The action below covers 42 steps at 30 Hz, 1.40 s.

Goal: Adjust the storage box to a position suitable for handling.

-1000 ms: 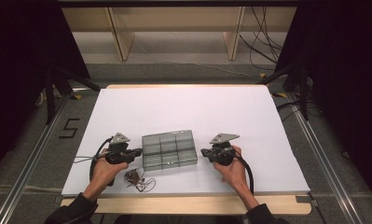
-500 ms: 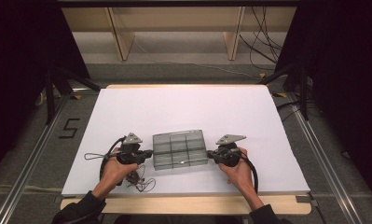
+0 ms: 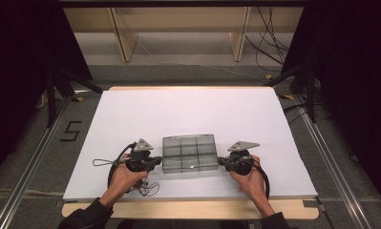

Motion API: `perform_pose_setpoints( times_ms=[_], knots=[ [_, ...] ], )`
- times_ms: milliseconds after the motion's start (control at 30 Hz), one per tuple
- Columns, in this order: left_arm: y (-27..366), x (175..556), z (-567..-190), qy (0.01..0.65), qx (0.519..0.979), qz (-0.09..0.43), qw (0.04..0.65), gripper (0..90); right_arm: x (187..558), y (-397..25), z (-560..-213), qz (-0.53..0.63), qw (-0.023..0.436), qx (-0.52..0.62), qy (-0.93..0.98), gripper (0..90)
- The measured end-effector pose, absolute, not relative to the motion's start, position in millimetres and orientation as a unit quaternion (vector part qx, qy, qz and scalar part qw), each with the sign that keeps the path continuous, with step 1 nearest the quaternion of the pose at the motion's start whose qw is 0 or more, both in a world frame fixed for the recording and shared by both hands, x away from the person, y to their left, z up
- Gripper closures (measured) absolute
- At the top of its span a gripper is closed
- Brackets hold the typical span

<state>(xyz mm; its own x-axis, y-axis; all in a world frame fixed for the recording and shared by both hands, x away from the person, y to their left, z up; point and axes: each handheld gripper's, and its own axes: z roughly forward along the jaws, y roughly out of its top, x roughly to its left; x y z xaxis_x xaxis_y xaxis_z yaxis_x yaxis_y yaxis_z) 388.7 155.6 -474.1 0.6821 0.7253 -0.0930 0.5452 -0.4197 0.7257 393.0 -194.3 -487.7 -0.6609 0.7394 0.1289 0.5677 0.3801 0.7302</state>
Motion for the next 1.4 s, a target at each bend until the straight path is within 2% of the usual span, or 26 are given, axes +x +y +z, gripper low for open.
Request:
perform_pose_setpoints(
  times_ms=[733, 867, 1267, 1400],
  knots=[
    [134, 366, -474, 0.365, 0.841, 0.105, 0.387, 89.5, 360, -216, -485, 0.387, 0.120, 0.413, 0.816, 90.0],
    [133, 365, -473, 0.352, 0.845, 0.121, 0.384, 89.6, 355, -216, -485, 0.386, 0.113, 0.419, 0.814, 90.0],
    [130, 356, -473, 0.347, 0.846, 0.126, 0.384, 89.6, 347, -218, -485, 0.386, 0.121, 0.411, 0.817, 90.0],
    [132, 355, -472, 0.331, 0.853, 0.159, 0.372, 89.6, 338, -219, -484, 0.381, 0.124, 0.409, 0.820, 90.0]
  ],
)
